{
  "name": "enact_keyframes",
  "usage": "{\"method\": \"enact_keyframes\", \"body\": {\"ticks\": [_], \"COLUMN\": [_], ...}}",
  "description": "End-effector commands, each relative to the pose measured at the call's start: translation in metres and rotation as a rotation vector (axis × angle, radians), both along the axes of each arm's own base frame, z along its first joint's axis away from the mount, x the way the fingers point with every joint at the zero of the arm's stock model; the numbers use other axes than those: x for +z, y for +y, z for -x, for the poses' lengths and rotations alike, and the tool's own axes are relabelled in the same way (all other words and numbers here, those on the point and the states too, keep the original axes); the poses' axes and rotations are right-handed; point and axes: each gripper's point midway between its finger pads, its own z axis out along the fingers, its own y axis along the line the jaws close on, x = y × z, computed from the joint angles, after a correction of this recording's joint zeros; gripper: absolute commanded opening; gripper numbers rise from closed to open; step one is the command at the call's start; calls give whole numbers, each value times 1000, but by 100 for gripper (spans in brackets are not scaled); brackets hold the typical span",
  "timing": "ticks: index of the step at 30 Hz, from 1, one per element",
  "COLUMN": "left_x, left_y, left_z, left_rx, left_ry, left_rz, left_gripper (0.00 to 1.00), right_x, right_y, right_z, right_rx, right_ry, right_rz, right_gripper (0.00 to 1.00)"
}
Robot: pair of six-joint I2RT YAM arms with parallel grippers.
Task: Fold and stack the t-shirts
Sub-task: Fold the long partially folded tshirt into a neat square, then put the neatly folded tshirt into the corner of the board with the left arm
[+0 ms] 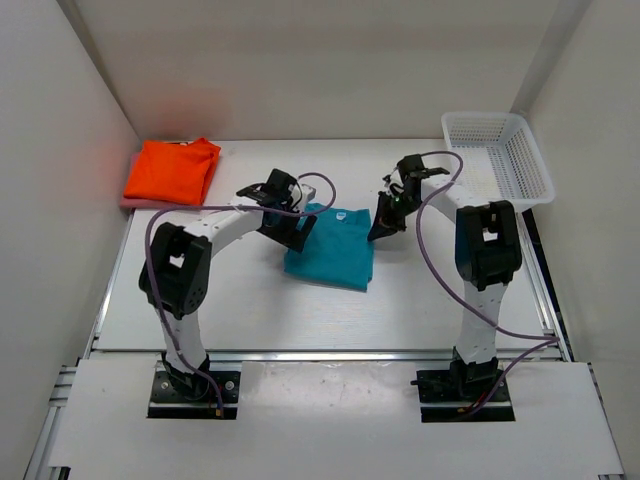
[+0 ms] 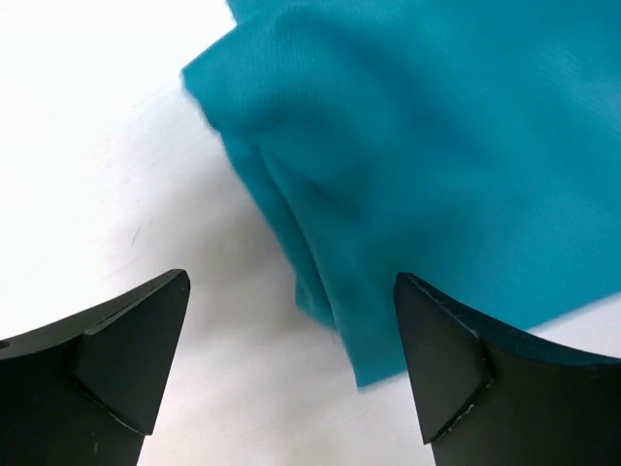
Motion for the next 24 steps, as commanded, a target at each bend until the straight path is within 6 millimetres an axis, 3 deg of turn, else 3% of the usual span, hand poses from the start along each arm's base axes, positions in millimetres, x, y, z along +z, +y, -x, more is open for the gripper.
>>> {"method": "enact_keyframes", "body": {"ticks": [1,2,6,8,10,12,18,24], "left_x": [57,57,43,42,40,35,15,-15], "left_y": [3,3,-1,-8,-15,-19,-31,-22], "left_z": [1,9,30,35,38,39,46,24], "left_rx": [4,-6,-31,-42,-42,-51,-30,67], "left_ry": [-109,-99,-24,4,48,71,151,181], "left_rz": [84,103,176,229,297,323,341,249], "left_gripper": [99,99,99,98,99,98,98,99], "right_x": [43,52,53,43,37,27,9,-10], "right_y": [-12,-18,-33,-36,-33,-27,-13,-7], "right_z": [-6,-5,11,23,29,39,40,37], "right_rx": [22,7,-47,-60,-63,-63,-76,-74], "right_ry": [-114,-138,-127,-91,-63,-27,1,44], "right_rz": [31,32,31,33,23,10,-12,20], "right_gripper": [8,13,23,27,42,51,52,53]}}
